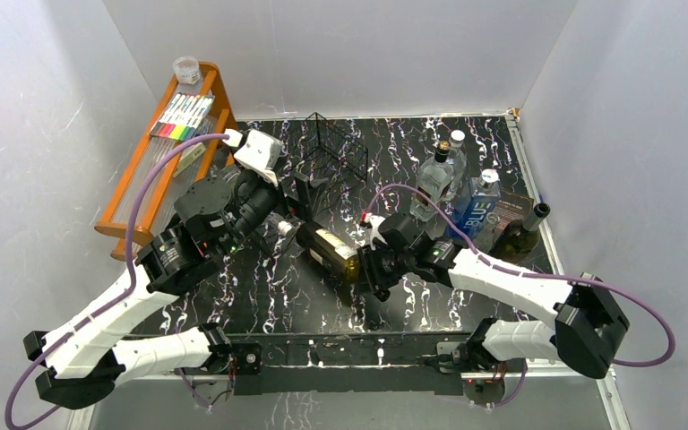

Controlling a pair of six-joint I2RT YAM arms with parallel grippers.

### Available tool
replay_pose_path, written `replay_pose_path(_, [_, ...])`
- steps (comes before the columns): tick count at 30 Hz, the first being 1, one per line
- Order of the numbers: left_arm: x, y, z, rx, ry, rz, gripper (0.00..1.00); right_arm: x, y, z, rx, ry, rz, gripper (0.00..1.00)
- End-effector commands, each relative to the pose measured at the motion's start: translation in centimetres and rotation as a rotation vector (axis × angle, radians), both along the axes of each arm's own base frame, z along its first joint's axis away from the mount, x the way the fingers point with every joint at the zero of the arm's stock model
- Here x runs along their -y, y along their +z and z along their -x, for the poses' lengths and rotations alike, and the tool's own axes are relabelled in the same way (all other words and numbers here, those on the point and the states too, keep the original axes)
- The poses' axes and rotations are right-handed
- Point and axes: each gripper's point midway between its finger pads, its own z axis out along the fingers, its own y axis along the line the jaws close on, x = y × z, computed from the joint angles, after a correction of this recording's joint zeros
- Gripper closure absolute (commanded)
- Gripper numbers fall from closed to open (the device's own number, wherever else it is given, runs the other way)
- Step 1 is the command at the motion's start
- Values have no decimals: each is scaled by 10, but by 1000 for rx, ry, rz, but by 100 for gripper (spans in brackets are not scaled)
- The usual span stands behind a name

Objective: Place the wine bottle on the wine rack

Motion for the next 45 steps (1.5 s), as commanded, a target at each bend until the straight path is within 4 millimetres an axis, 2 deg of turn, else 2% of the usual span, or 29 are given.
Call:
replay_pose_path(1, [-6,18,6,14,-10,40,2,-49,50,-23,154,33,-231,100])
replay_pose_path(10, [-9,18,4,10,15,40,2,-81,57,-23,155,54,-322,100])
replay_pose_path(17, [-7,17,3,6,8,39,2,-98,55,-28,153,39,-361,100])
replay_pose_path(20, [-6,16,3,0,6,39,2,-105,58,-24,159,65,-396,100])
replay_pose_path(25, [-8,17,5,-3,7,43,2,-110,64,-15,163,83,-407,100])
replay_pose_path(34, [-12,17,6,0,15,49,2,-99,74,-13,188,50,-410,100])
replay_pose_path(41, [-13,18,6,3,17,46,2,-112,67,-20,193,55,-423,100])
replay_pose_path(45, [-14,17,6,1,19,42,2,-123,69,-25,210,53,-474,100])
